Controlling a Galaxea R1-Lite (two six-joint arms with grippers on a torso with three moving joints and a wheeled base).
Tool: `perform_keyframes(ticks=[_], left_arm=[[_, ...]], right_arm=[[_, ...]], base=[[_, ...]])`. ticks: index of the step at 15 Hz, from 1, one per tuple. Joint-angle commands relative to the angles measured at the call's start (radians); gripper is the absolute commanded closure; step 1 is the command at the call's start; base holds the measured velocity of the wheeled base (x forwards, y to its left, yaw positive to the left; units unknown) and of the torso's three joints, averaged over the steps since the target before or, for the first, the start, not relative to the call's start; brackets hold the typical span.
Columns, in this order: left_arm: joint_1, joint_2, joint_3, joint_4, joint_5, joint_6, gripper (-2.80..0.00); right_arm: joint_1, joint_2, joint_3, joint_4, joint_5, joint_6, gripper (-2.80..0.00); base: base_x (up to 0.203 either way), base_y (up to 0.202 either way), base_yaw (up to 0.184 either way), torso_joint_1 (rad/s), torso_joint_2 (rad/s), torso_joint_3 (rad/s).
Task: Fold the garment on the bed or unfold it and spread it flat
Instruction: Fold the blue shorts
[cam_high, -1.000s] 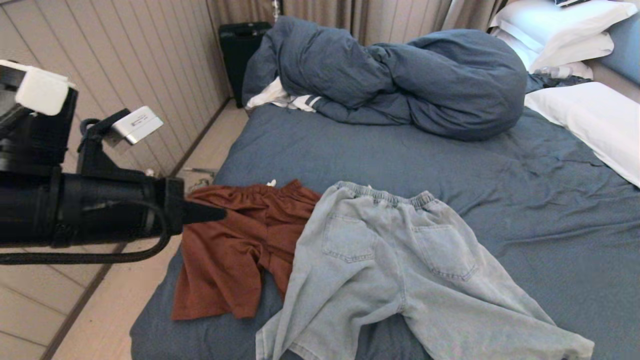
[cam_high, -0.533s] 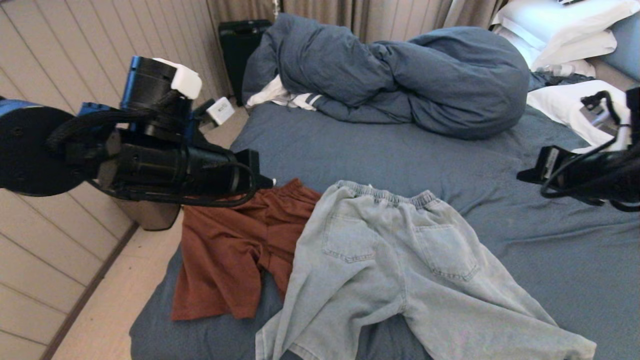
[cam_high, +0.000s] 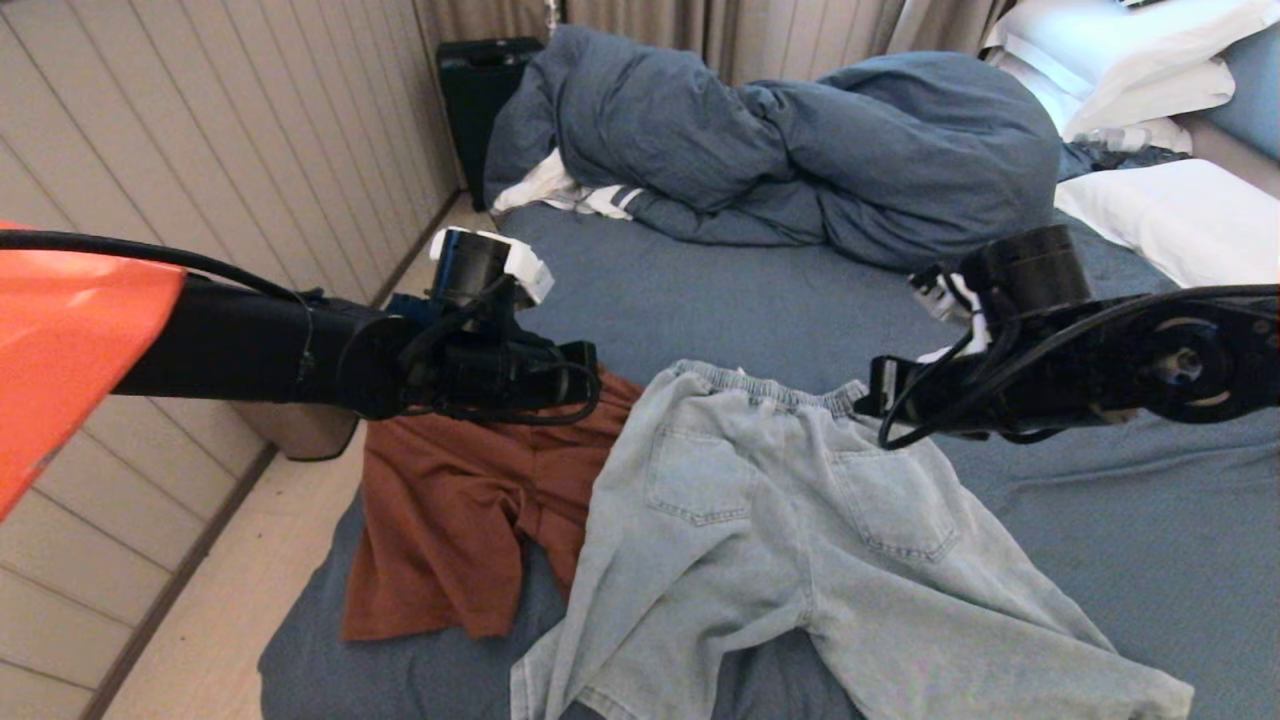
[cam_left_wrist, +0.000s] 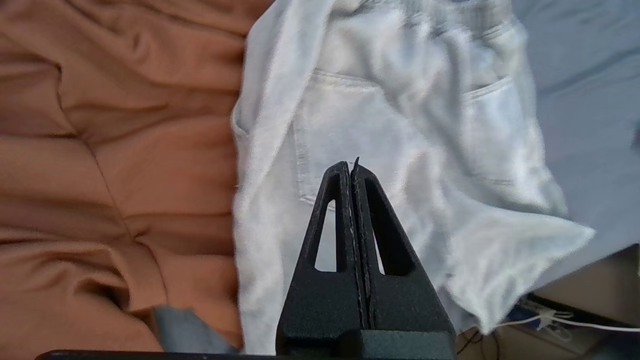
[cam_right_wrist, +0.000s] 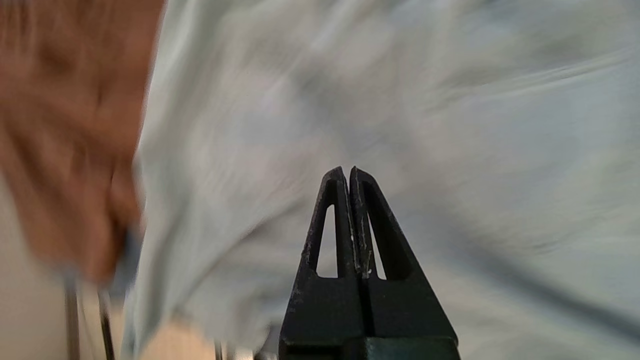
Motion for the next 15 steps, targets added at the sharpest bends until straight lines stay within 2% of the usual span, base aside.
perform_keyframes(ticks=[1,3,6,9,11,15], left_arm=[[0.007,0.093,-0.055,-0.008,0.000,-0.001,0.00],[0.009,0.144,-0.088,-0.010,0.006,0.001,0.00],[0.002,0.196,-0.071,-0.011,0.031,0.020,0.00],[-0.003,0.232,-0.072,-0.012,0.073,0.036,0.00],[-0.003,0.237,-0.086,-0.014,0.083,0.036,0.00],[-0.003,0.199,-0.063,-0.047,0.085,0.027,0.00]], right_arm=[[0.091,0.052,0.035,-0.003,-0.089,0.006,0.00],[0.062,0.039,0.059,-0.003,-0.101,0.006,0.00],[0.030,-0.001,0.124,-0.008,-0.094,-0.002,0.00],[-0.037,0.010,0.120,-0.091,-0.094,-0.002,0.00],[-0.093,0.051,0.080,-0.158,-0.095,-0.003,0.00],[-0.173,0.228,-0.053,-0.187,-0.115,-0.006,0.00]], base=[[0.000,0.000,0.000,0.000,0.00,0.000],[0.000,0.000,0.000,0.000,0.00,0.000],[0.000,0.000,0.000,0.000,0.00,0.000],[0.000,0.000,0.000,0.000,0.00,0.000],[0.000,0.000,0.000,0.000,0.00,0.000],[0.000,0.000,0.000,0.000,0.00,0.000]])
